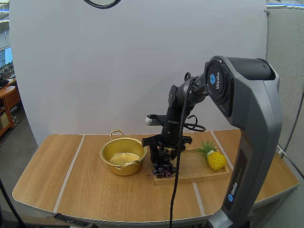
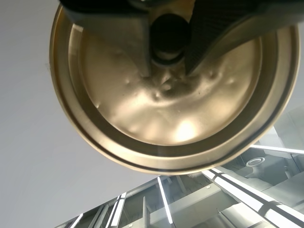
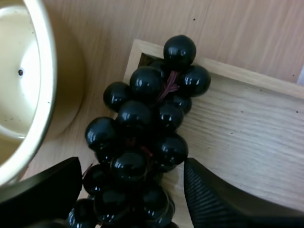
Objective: Open the pot, put the grape inside, and close it
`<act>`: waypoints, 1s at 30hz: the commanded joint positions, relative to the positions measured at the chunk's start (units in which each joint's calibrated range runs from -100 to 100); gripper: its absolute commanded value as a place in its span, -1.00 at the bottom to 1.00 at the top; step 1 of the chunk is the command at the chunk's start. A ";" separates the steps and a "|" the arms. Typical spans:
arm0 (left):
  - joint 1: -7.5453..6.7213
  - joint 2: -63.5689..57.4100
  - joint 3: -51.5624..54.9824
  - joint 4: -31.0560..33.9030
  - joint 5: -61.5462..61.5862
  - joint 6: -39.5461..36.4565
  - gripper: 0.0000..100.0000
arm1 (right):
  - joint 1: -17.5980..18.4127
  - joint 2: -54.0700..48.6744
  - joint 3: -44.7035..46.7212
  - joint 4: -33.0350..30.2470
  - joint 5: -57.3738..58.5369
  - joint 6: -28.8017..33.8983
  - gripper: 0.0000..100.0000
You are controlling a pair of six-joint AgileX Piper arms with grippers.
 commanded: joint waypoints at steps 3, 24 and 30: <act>-0.18 -0.44 -0.43 0.80 -2.46 -0.40 -1.00 | -0.01 1.60 -0.52 -0.52 -2.01 -0.09 1.00; -0.18 -0.44 -0.43 0.80 -2.46 -0.40 -1.00 | -0.01 2.22 -0.38 0.06 0.29 -0.19 -1.00; -0.18 -0.44 -0.43 0.80 -2.46 -0.40 -1.00 | -0.01 -2.47 -0.38 0.45 0.29 -0.19 -1.00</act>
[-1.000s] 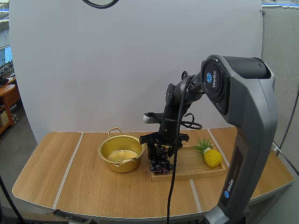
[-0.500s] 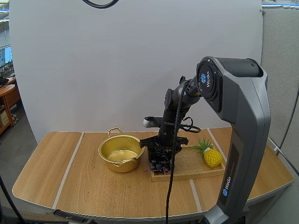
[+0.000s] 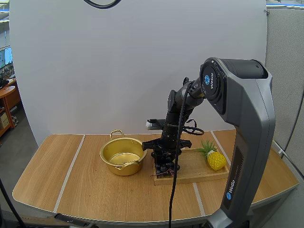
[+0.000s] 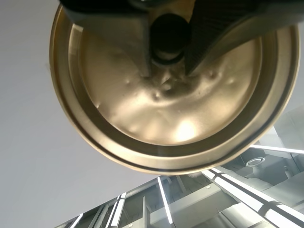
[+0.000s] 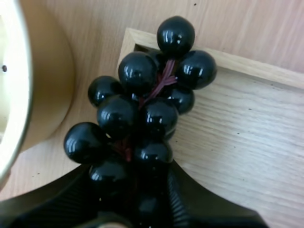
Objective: Open the pot, put the grape inside, and close it
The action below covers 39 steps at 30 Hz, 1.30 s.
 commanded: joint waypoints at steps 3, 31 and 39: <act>-0.18 -0.44 -0.43 0.80 -2.46 -0.40 -1.00 | -0.01 -7.47 -0.38 0.09 0.41 -0.33 -1.00; -0.18 -0.44 -0.43 0.80 -2.46 -0.40 -1.00 | 10.94 -14.45 -15.79 -0.01 11.93 2.29 -1.00; -0.18 -0.44 -0.43 0.80 -2.46 -0.40 -1.00 | 12.91 -4.83 -20.59 -0.01 10.24 2.77 -1.00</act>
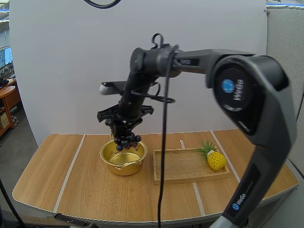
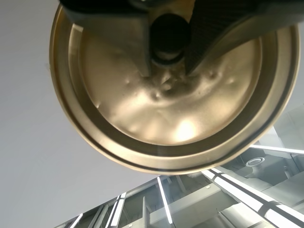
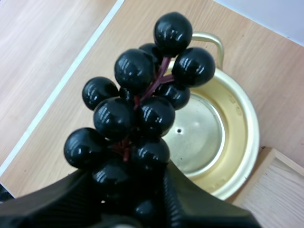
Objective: Open the pot, put the grape inside, and close it
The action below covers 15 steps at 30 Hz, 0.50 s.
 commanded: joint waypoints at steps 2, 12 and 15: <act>-0.18 -0.44 -0.43 0.80 -2.46 -0.40 -1.00 | 0.17 3.48 -1.42 -0.47 -2.73 0.25 -1.00; -0.18 -0.44 -0.43 0.80 -2.46 -0.40 -1.00 | 0.17 12.58 -1.70 -3.78 -10.05 0.25 -1.00; -0.18 -0.44 -0.43 0.80 -2.46 -0.40 -1.00 | 0.17 14.11 -1.70 -5.74 -12.47 0.47 -1.00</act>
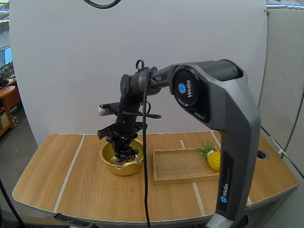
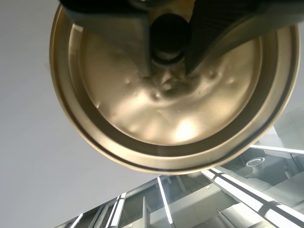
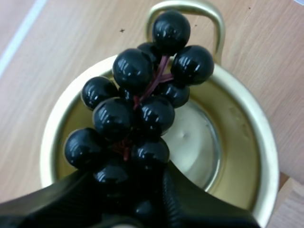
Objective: Open the pot, put the grape inside, and close it
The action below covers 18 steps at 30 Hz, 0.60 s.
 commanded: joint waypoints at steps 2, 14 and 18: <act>-0.18 -0.44 -0.43 0.80 -2.46 -0.40 -1.00 | 0.07 1.21 -0.41 -3.39 -3.76 1.09 -1.00; -0.18 -0.44 -0.43 0.80 -2.46 -0.40 -1.00 | 0.07 6.32 -0.41 -4.39 -0.36 1.59 -1.00; -0.18 -0.44 -0.43 0.80 -2.46 -0.40 -1.00 | 0.07 6.73 -0.41 -4.39 0.35 1.81 -1.00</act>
